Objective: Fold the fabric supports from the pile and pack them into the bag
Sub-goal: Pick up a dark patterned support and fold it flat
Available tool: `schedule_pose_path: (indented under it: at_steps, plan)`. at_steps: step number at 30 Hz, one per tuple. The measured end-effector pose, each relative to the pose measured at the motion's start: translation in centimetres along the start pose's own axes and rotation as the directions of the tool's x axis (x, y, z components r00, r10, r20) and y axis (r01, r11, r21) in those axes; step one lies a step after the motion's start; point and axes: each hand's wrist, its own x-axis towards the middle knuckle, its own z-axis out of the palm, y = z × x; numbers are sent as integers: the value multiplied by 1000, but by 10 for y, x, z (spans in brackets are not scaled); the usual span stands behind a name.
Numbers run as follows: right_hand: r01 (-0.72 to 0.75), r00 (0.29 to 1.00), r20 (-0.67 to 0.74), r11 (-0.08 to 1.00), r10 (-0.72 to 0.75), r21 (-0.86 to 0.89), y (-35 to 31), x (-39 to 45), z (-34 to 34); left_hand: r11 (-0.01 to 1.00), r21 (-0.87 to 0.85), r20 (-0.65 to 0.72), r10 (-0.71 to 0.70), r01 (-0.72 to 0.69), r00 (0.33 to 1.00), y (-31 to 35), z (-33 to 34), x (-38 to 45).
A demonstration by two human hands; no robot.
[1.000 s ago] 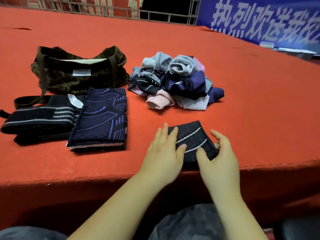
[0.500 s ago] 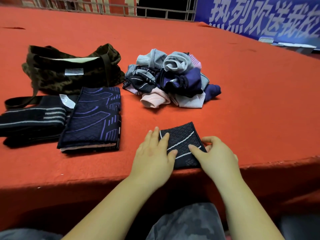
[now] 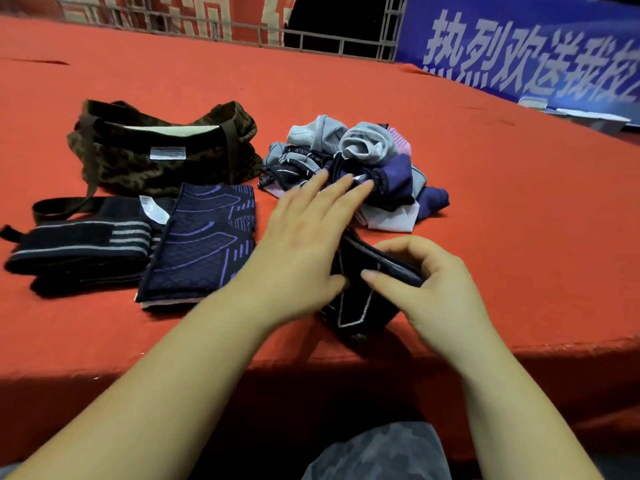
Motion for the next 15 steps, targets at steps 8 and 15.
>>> schedule_pose_path:
  at_steps: [8, 15]
  plan:
    - [141, 990, -13, 990, -141, 29, -36, 16, 21, 974, -202, 275, -40, 98, 960, -11, -42, 2]
    - [-288, 954, 165, 918, 250, 272, -11, 26, 39, 791, -502, 124, -335, 350, 934, -40, -41, -23]
